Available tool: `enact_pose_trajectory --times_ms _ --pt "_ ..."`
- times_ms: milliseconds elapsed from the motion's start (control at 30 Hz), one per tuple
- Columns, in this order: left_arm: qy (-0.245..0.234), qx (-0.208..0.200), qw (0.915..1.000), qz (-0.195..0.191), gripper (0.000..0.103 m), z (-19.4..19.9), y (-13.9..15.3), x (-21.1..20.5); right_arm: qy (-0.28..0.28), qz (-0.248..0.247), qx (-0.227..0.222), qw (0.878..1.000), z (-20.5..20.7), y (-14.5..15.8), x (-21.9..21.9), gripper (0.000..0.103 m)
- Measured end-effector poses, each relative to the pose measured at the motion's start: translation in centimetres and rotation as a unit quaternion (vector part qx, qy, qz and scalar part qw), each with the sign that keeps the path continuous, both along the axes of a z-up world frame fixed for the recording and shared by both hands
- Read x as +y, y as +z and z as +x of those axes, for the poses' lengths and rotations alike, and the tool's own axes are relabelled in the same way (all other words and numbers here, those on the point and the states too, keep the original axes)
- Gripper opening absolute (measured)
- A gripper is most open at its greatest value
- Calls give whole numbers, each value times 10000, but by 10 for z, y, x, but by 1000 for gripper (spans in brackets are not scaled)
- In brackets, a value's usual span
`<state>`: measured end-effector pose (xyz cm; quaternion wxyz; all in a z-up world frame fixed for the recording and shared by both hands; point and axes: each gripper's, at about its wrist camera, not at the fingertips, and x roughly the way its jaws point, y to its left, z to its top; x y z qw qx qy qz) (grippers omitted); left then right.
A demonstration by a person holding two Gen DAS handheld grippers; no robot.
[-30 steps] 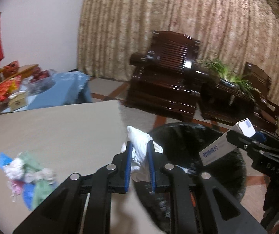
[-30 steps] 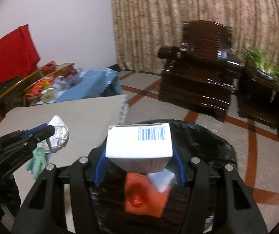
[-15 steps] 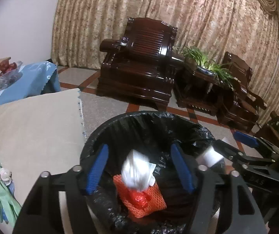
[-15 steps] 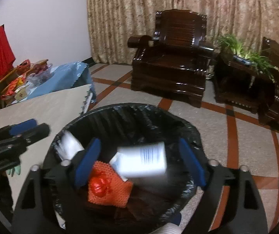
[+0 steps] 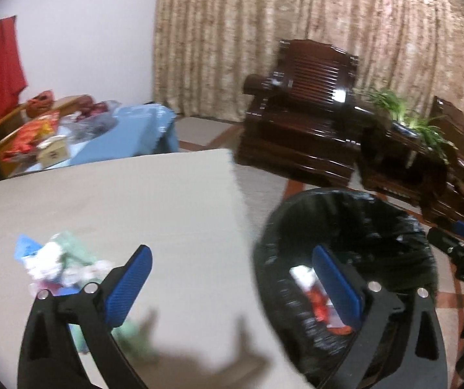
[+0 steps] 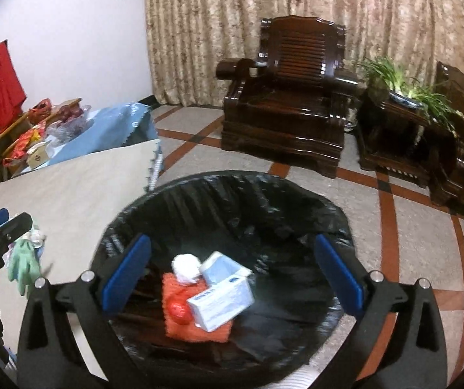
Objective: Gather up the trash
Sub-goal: 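Move both tools back toward the remaining trash on the table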
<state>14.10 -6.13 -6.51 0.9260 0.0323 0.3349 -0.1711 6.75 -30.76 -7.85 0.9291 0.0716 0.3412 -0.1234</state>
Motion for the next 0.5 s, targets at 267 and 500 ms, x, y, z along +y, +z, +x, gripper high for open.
enact_pose_trajectory --times_ms 267,500 --pt "690 -99 9975 67 97 -5 1 68 646 77 -67 9979 25 5 58 98" --pt "1170 -96 9930 117 97 -11 -3 118 1222 88 -117 9924 47 7 113 98"
